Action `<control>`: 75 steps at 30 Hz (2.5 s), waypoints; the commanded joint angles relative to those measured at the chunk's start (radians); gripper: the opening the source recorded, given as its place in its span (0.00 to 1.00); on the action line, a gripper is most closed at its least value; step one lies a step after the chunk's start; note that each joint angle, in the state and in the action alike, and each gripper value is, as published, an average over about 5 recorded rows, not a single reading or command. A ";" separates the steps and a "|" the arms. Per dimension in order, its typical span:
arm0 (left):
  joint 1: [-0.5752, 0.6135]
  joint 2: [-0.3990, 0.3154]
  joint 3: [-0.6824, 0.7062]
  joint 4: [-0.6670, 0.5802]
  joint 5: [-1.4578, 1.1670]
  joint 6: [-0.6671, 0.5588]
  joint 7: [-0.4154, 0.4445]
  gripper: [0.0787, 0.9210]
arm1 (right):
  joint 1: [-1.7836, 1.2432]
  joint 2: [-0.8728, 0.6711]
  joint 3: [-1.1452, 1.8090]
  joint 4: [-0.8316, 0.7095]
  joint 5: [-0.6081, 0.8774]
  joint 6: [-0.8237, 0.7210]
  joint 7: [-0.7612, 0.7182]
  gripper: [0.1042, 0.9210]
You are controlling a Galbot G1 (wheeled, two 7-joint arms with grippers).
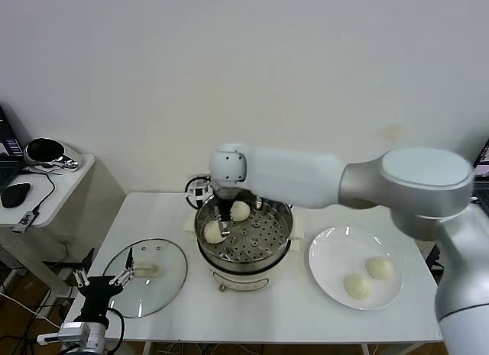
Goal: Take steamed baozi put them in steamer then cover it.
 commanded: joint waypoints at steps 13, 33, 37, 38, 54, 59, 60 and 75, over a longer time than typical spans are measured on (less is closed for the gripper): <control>-0.004 0.008 0.023 0.002 0.011 0.007 0.002 0.88 | 0.144 -0.822 -0.009 0.463 -0.330 0.298 -0.270 0.88; 0.031 -0.011 0.008 -0.006 0.049 0.006 0.001 0.88 | -0.613 -1.046 0.405 0.502 -0.616 0.372 -0.155 0.88; 0.034 -0.018 0.008 -0.005 0.052 0.005 0.000 0.88 | -0.675 -1.010 0.436 0.477 -0.629 0.368 -0.132 0.88; 0.035 -0.019 0.007 -0.005 0.053 0.005 0.000 0.88 | -0.690 -0.998 0.447 0.468 -0.632 0.368 -0.125 0.88; 0.044 -0.020 -0.018 0.003 0.048 0.000 -0.001 0.88 | -0.776 -0.849 0.519 0.327 -0.655 0.355 -0.056 0.88; 0.043 -0.020 -0.020 0.005 0.048 0.000 -0.001 0.88 | -0.778 -0.829 0.521 0.307 -0.659 0.351 -0.046 0.88; 0.043 -0.020 -0.020 0.006 0.048 0.000 -0.001 0.88 | -0.780 -0.827 0.522 0.305 -0.659 0.350 -0.044 0.88; 0.038 -0.023 -0.016 0.004 0.047 0.000 -0.001 0.88 | -0.773 -0.817 0.529 0.296 -0.658 0.343 -0.048 0.71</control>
